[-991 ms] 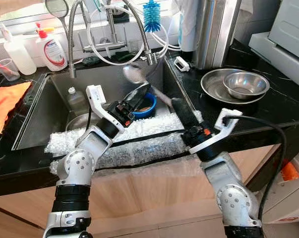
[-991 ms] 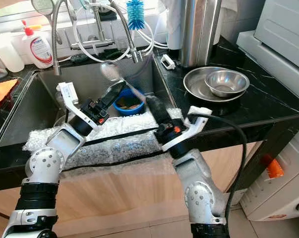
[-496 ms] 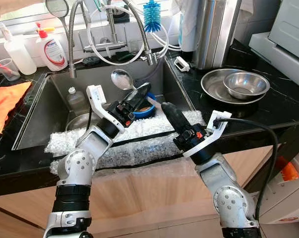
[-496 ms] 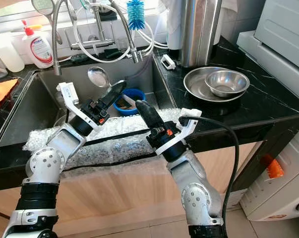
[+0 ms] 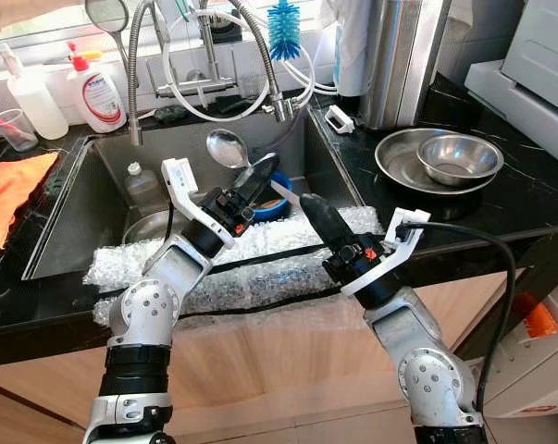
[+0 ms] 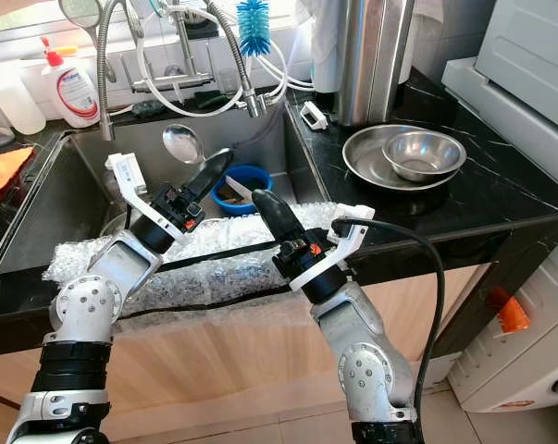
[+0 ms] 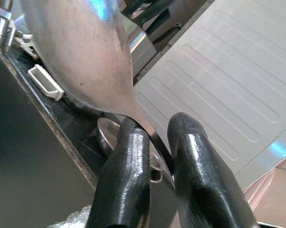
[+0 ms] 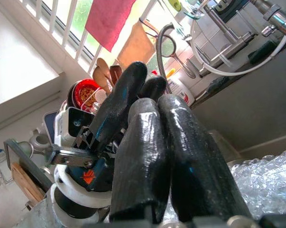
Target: Kitchen organization
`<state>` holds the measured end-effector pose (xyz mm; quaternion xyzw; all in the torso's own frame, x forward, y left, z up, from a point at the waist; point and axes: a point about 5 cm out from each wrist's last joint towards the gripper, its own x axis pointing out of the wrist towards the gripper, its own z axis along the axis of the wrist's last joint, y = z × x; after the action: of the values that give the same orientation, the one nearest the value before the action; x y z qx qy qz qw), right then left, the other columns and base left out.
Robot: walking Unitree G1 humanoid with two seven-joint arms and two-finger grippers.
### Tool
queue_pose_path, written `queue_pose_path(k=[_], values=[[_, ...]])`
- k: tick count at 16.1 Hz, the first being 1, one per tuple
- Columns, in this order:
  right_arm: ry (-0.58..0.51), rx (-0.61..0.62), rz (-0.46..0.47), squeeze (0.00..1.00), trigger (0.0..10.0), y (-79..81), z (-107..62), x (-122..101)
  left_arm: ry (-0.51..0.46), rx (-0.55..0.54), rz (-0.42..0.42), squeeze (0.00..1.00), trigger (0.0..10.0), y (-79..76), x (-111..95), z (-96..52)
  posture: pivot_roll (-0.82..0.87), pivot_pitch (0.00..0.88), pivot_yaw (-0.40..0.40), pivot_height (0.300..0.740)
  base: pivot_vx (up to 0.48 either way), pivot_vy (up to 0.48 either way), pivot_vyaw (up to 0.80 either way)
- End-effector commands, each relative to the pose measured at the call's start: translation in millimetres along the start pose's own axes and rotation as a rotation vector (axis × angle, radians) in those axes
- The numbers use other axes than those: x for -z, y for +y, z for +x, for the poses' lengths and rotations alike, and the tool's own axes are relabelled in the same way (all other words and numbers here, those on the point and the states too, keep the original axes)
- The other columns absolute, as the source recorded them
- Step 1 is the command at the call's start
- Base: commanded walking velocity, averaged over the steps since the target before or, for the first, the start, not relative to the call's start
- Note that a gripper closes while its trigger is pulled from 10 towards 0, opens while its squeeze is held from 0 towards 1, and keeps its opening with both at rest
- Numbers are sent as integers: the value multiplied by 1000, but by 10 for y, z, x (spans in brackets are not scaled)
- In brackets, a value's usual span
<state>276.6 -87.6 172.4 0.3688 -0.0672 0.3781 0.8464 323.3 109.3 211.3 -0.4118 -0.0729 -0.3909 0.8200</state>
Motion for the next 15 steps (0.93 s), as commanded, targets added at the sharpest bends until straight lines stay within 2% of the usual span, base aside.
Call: queue_pose_path(k=[1,8,9,10,13,14,15], values=[[9,-29,-11,0,10000,71,47,13,-11,-12,16,0,0,7,-54,-16,-167,0,90,740,0,0,0],[-21,100,-14,0,10000,-85,60,-9,-101,-14,-58,0,0,30,-163,-23,-164,0,88,740,0,0,0],[-23,107,-10,875,10000,-90,61,-8,-112,-12,-70,0,0,30,-179,-27,-164,0,88,740,0,0,0],[-25,108,-7,1000,10000,-89,62,-8,-121,-16,-75,0,0,39,-194,-32,-164,0,88,740,0,0,0],[-28,141,-19,1000,10000,-119,58,-13,-177,-37,-100,0,0,64,-251,-31,-165,0,87,740,0,0,0],[-30,155,-22,863,10000,-132,58,-13,-210,-42,-121,0,0,71,-298,-32,-166,0,87,740,0,0,0],[-27,168,-30,0,10000,-148,55,-13,-251,-47,-148,0,0,88,-361,-39,-167,0,87,740,0,0,0]])
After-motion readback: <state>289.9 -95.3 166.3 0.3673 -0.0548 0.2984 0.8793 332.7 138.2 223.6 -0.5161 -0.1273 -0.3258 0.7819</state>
